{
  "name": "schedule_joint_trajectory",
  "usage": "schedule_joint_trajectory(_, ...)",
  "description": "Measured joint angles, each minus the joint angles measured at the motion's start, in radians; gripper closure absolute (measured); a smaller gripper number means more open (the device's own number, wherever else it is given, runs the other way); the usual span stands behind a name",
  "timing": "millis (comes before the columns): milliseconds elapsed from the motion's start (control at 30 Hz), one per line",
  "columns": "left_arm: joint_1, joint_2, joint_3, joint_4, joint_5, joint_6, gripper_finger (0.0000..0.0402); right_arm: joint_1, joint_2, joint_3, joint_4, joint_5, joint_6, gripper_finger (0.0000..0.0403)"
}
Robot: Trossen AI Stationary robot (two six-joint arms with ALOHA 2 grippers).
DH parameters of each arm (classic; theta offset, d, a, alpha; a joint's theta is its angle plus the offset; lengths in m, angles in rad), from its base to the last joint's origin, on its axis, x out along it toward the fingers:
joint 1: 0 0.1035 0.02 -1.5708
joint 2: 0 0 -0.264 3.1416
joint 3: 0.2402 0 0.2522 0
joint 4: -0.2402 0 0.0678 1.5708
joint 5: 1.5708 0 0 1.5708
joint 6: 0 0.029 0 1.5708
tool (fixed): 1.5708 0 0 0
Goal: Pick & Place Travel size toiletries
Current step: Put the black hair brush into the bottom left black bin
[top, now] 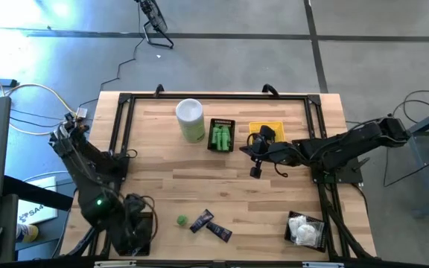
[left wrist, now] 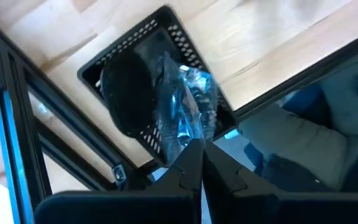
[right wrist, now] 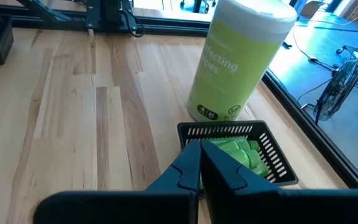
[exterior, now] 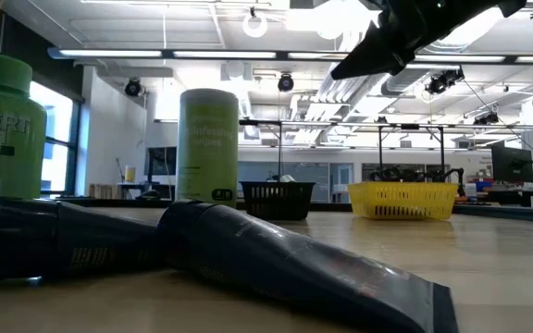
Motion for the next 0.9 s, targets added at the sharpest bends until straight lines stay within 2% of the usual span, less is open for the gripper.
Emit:
schedule_joint_trajectory(200,-0.055,0.055,0.000,0.023,-0.026,-0.053,0.0401,0.000,0.000,0.000,0.014,0.000,0.000,0.0398)
schedule_joint_trajectory(367,-0.054,0.092,0.000,0.056,-0.069,-0.058,0.0401,0.000,0.000,0.000,0.016,0.000,-0.011,0.0398)
schedule_joint_trajectory(533,-0.052,0.109,0.000,0.051,-0.089,0.015,0.0401,0.000,0.000,0.000,0.034,0.000,-0.019,0.0398)
schedule_joint_trajectory(733,-0.052,0.109,0.000,0.044,-0.238,0.087,0.0401,0.000,0.000,0.000,0.043,-0.006,-0.020,0.0398)
schedule_joint_trajectory(900,-0.052,0.109,0.000,0.033,-0.245,0.119,0.0401,0.000,0.000,0.000,0.043,-0.006,-0.026,0.0398)
